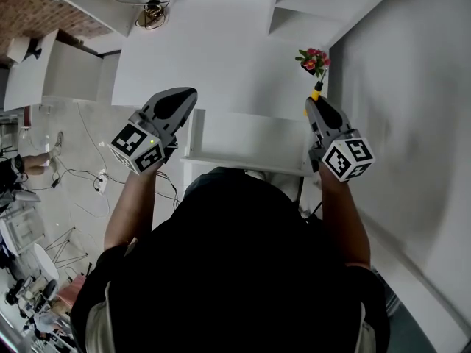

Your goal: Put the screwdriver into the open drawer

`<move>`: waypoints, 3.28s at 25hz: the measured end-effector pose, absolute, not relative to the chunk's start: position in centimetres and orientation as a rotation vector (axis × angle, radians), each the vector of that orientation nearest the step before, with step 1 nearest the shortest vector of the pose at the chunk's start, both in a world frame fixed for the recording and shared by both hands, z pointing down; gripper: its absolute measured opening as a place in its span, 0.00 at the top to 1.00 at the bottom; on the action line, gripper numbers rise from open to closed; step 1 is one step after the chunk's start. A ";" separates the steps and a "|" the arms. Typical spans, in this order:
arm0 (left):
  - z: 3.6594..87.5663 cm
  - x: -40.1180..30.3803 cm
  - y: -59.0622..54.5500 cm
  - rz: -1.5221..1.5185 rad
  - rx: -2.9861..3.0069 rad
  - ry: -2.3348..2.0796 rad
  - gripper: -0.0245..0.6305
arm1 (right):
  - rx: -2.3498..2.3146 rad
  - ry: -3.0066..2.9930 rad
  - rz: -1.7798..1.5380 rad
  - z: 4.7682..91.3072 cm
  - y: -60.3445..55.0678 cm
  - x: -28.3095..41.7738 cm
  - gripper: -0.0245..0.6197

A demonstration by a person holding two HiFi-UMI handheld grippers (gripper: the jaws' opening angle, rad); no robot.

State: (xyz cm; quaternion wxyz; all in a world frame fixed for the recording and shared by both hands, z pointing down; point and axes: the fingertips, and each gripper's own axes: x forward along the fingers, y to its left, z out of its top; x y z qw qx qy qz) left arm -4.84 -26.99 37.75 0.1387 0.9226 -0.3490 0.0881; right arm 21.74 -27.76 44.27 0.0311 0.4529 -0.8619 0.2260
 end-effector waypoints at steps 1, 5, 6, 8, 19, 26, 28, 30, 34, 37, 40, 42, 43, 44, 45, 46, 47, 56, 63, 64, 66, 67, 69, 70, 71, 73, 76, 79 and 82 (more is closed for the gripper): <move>37.8 -4.9 -27.0 0.256 2.661 -1.015 0.94 | 1.385 -2.652 0.699 44.6 -27.8 21.6 0.83; 38.0 -5.5 -26.7 0.249 2.651 -1.034 0.94 | 1.344 -2.634 0.723 46.1 -27.8 20.9 0.83; 38.2 -5.6 -26.6 0.245 2.653 -1.037 0.94 | 1.334 -2.629 0.729 46.5 -27.7 20.9 0.83; 38.6 -5.6 -26.3 0.245 2.650 -1.046 0.94 | 1.314 -2.621 0.735 47.3 -27.4 20.8 0.83; 39.5 -7.3 -24.1 0.252 2.602 -1.097 0.94 | 1.192 -2.594 0.770 50.8 -26.0 17.7 0.83; 39.7 -8.7 -23.3 0.256 2.568 -1.142 0.94 | 1.091 -2.565 0.718 53.8 -25.3 15.9 0.83; 40.0 -9.0 -23.1 0.256 2.558 -1.150 0.94 | 1.075 -2.546 0.711 54.9 -25.1 15.7 0.83; 40.3 -9.3 -22.8 0.251 2.561 -1.151 0.94 | 1.070 -2.526 0.718 55.8 -24.9 15.6 0.83; 40.7 -10.1 -22.3 0.255 2.542 -1.152 0.94 | 1.056 -2.497 0.748 57.2 -24.4 15.1 0.83; 41.1 -10.4 -22.2 0.254 2.532 -1.155 0.94 | 1.041 -2.478 0.759 58.4 -24.1 14.9 0.83; 41.8 -10.6 -22.0 0.255 2.521 -1.162 0.94 | 1.011 -2.462 0.765 59.8 -23.7 14.6 0.83; 42.1 -10.9 -21.8 0.257 2.513 -1.165 0.94 | 0.993 -2.451 0.768 60.4 -23.5 14.2 0.83; 42.2 -11.0 -21.7 0.258 2.510 -1.166 0.94 | 0.985 -2.446 0.769 60.7 -23.5 14.1 0.83; 42.4 -11.2 -21.6 0.258 2.505 -1.167 0.94 | 0.978 -2.442 0.769 61.0 -23.4 13.9 0.83; 42.7 -11.3 -21.5 0.259 2.501 -1.167 0.94 | 0.973 -2.438 0.769 61.3 -23.3 13.8 0.83; 42.9 -11.4 -21.5 0.259 2.495 -1.167 0.94 | 0.968 -2.436 0.769 61.6 -23.2 13.6 0.83; 43.1 -11.5 -21.4 0.262 2.489 -1.168 0.94 | 0.962 -2.435 0.768 61.9 -23.1 13.4 0.83; 44.7 -12.9 -20.8 0.281 2.459 -1.184 0.94 | 0.878 -2.426 0.779 64.2 -21.7 11.1 0.83; 45.2 -13.8 -21.0 0.285 2.438 -1.190 0.94 | 0.827 -2.407 0.770 65.5 -21.1 9.8 0.83; 45.3 -13.9 -21.1 0.290 2.433 -1.190 0.94 | 0.824 -2.404 0.769 65.7 -21.1 9.6 0.83; 45.5 -14.0 -21.4 0.294 2.426 -1.187 0.94 | 0.813 -2.400 0.762 66.1 -21.2 9.3 0.83; 45.7 -14.0 -21.5 0.294 2.427 -1.183 0.94 | 0.807 -2.399 0.758 66.4 -21.3 9.1 0.83; 45.9 -14.1 -21.8 0.293 2.432 -1.177 0.94 | 0.793 -2.394 0.751 66.9 -21.3 8.8 0.83; 45.9 -14.2 -22.0 0.296 2.428 -1.176 0.94 | 0.786 -2.390 0.749 67.2 -21.2 8.5 0.83; 45.9 -14.4 -22.1 0.300 2.420 -1.176 0.94 | 0.779 -2.384 0.747 67.4 -21.1 8.3 0.83; 46.0 -14.7 -22.4 0.300 2.415 -1.174 0.94 | 0.766 -2.371 0.745 68.0 -20.9 8.0 0.83; 46.5 -15.1 -22.9 0.293 2.425 -1.163 0.94 | 0.754 -2.354 0.741 68.8 -20.8 7.7 0.83; 46.6 -15.3 -23.4 0.300 2.423 -1.153 0.94 | 0.737 -2.342 0.734 69.4 -20.7 7.2 0.83; 46.8 -15.3 -23.9 0.305 2.423 -1.139 0.94 | 0.720 -2.335 0.715 69.9 -20.9 6.9 0.83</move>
